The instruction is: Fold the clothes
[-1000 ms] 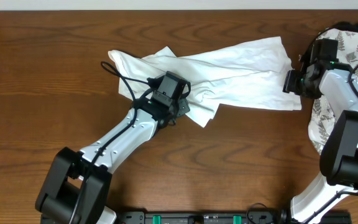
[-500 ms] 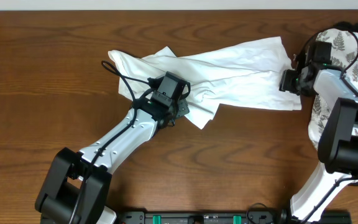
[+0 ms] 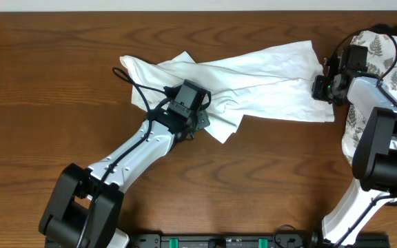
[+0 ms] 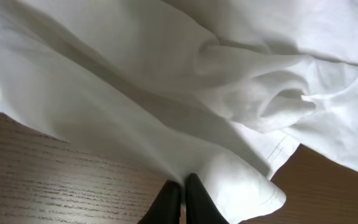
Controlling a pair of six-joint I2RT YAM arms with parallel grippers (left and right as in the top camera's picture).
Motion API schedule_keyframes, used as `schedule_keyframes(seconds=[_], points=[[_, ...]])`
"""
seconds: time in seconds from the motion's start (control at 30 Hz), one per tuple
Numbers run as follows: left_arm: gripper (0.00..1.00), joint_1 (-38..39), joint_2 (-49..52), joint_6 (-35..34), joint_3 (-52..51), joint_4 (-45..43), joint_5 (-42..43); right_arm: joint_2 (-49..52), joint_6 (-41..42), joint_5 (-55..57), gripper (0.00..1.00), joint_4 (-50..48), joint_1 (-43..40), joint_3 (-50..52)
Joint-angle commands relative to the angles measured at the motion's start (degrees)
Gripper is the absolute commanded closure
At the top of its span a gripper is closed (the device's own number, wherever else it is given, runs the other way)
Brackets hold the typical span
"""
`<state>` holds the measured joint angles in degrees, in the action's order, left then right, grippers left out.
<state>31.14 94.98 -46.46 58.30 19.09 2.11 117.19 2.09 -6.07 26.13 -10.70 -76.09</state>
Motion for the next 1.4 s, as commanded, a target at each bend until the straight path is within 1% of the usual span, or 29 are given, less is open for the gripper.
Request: schedule_keyframes(seconds=[0.0,0.07,0.1,0.13,0.37,0.53,0.77,0.97,1.03,1.1,1.13,1.23,1.27,1.3,1.37], points=[[0.93,-0.2,-0.59,0.61,0.22,0.26,-1.31,0.04,-0.5,-0.63,0.78,0.24,-0.59,0.13],[0.94,-0.2,-0.7,0.72,0.22,0.61,-1.33,-0.66,-0.48,-0.76,0.89,0.5,-0.59,0.13],[0.94,-0.2,-0.87,1.49,0.22,0.72,-1.33,-1.27,-0.48,-0.92,0.98,0.7,-0.59,0.13],[0.94,-0.2,-1.18,2.01,0.22,1.05,-1.4,-2.12,-0.48,-1.09,0.99,1.18,-0.59,0.13],[0.94,-0.22,-5.75,2.97,0.22,4.76,-1.79,-9.9,-0.48,-4.59,0.99,5.29,-0.55,0.13],[0.94,-0.22,-10.03,3.19,0.22,9.92,-4.02,-14.32,-0.48,-5.14,0.99,10.91,-0.48,0.13],[0.94,-0.26,-14.8,4.94,0.22,17.2,-4.76,-15.91,-0.48,-6.73,0.99,17.81,-0.48,0.13],[0.93,-0.35,-15.52,5.49,0.2,20.35,-4.48,-15.91,-0.5,-7.91,0.99,18.58,-0.46,0.13],[0.84,-0.35,-15.02,5.46,0.17,20.76,-4.22,-15.91,-0.5,-7.91,0.99,18.58,-0.46,0.13],[0.7,-0.35,-14.47,5.46,0.13,20.98,-4.2,-15.89,-1.18,-7.89,0.99,18.56,-0.48,0.13],[0.67,-0.35,-14.21,5.46,0.13,20.96,-4.07,-15.89,-1.73,-7.89,0.99,18.56,-0.48,0.13],[0.65,-0.35,-13.31,4.61,0.11,20.96,-3.39,-15.89,-2.21,-7.89,0.99,18.64,-0.48,0.13],[0.62,-0.35,-13.14,4.59,0.11,20.9,-2.51,-15.89,-2.21,-7.87,0.99,18.64,-0.48,0.13],[0.59,-0.35,-12.94,4.33,0.11,20.9,-1.84,-15.89,-2.21,-7.87,0.99,18.64,-0.48,0.13],[0.48,-0.35,-12.5,4.15,0.11,20.81,-1.25,-15.89,-2.21,-7.87,0.99,18.62,-0.48,0.13]])
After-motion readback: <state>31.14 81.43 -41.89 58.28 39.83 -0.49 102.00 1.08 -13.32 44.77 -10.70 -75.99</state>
